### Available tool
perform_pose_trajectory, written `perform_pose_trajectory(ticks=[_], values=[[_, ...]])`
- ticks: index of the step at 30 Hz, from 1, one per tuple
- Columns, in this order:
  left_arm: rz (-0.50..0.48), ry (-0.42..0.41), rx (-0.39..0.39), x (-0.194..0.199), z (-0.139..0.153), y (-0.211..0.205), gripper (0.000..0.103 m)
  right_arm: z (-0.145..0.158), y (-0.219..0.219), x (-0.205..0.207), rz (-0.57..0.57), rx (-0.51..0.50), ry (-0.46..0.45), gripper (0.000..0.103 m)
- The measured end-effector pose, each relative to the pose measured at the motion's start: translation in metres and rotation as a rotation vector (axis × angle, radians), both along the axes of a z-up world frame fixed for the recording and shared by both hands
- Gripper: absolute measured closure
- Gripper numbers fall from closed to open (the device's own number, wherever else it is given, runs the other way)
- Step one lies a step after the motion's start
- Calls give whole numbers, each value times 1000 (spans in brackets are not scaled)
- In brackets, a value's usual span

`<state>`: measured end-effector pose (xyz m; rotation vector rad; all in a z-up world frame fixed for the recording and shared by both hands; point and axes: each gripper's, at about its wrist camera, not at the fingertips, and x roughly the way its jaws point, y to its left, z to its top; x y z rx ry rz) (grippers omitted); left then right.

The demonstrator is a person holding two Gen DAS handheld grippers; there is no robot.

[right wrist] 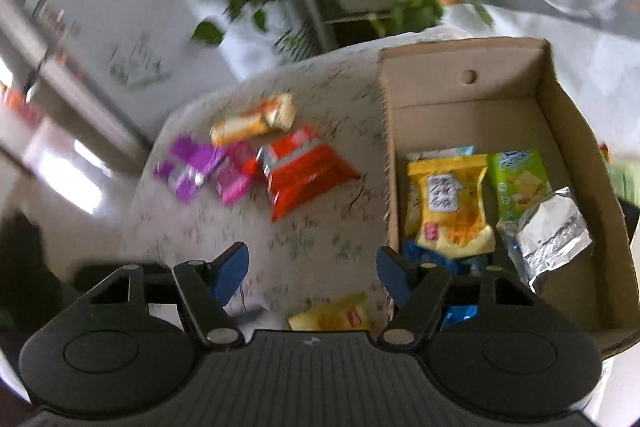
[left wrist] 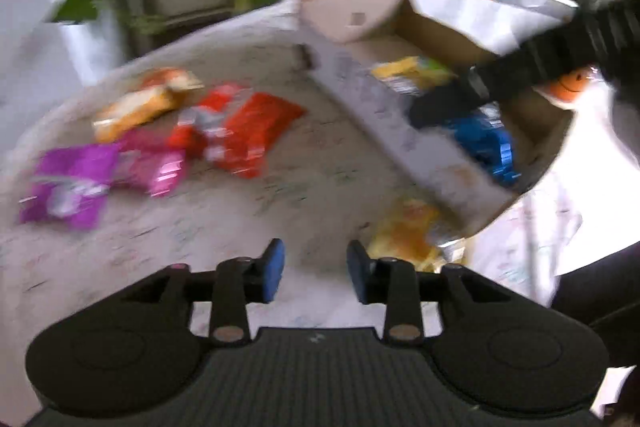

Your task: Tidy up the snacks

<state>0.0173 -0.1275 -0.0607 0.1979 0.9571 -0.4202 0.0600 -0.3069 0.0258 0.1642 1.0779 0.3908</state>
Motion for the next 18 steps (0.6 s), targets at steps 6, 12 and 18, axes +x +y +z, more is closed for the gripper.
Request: perform_pose_trajectory(ticks=[6,12,18], values=[[124,-62,8,-23,17,19,23,-18,17,-31,42,-90,-35,26],[170,-27,-73,-20,27,36,18,-38,26,-50,-32,-163,-64,26],[230,-1,-88,-20,30,49,17,-55,45,-62,-28,-259,-118,26]])
